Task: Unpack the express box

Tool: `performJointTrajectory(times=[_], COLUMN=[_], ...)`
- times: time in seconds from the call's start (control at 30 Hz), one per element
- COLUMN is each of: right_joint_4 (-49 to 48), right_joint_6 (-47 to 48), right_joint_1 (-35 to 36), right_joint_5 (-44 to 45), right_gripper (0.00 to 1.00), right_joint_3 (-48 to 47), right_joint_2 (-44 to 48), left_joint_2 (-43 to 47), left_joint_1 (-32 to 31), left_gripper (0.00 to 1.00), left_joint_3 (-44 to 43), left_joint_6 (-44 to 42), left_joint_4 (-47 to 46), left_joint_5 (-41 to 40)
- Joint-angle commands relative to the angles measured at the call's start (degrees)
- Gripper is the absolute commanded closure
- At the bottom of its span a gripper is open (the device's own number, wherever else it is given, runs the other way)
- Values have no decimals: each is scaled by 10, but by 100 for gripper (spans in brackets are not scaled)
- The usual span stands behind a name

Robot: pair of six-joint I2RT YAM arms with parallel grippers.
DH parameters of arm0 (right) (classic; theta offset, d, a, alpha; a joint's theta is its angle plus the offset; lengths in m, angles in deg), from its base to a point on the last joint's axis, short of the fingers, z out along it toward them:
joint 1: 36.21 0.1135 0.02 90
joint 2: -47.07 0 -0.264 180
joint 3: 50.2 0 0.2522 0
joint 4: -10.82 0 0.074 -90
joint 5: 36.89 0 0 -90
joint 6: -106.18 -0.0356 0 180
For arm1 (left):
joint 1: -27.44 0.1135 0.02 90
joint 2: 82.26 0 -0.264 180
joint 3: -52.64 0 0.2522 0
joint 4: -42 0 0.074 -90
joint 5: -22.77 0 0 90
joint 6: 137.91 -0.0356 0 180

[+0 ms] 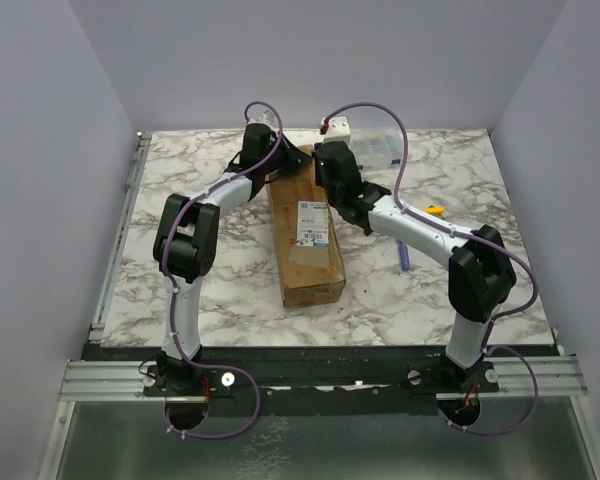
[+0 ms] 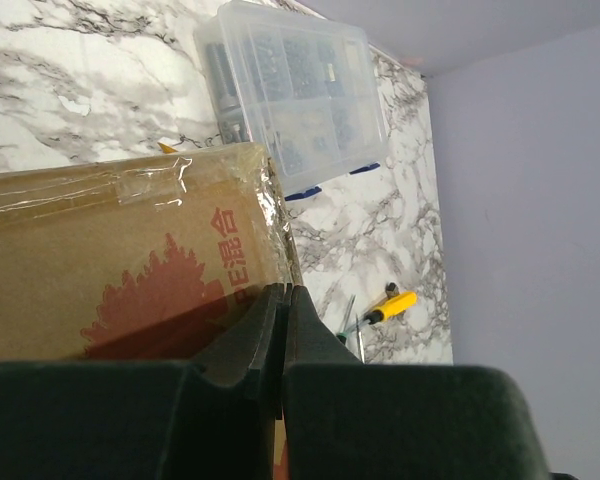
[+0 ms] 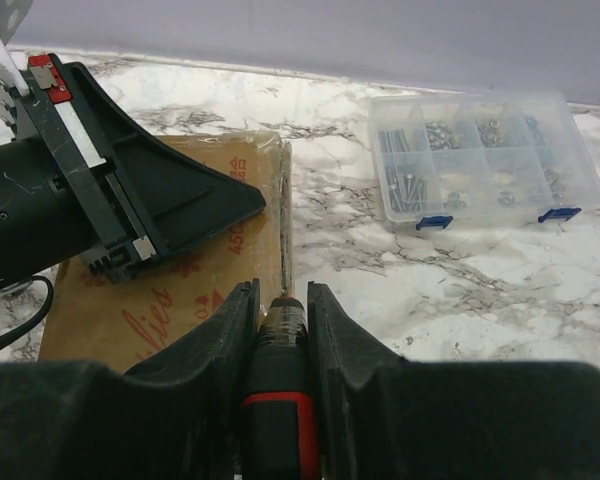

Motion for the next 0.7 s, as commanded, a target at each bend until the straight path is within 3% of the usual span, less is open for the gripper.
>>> performJointTrajectory(times=[0.0, 0.67], right_joint_4=[74, 267], right_joint_6=[-9, -110], right_joint_1=[7, 44], right_joint_5=[22, 32], right_gripper=[100, 100], right_joint_3=[9, 21], right_joint_2=[10, 93], left_joint_2=[-45, -45], left_joint_1=[1, 1], left_gripper=[100, 100], left_joint_3=[27, 26], left_joint_6=[-18, -23], left_joint_4=[104, 140], left_joint_5=[-49, -104])
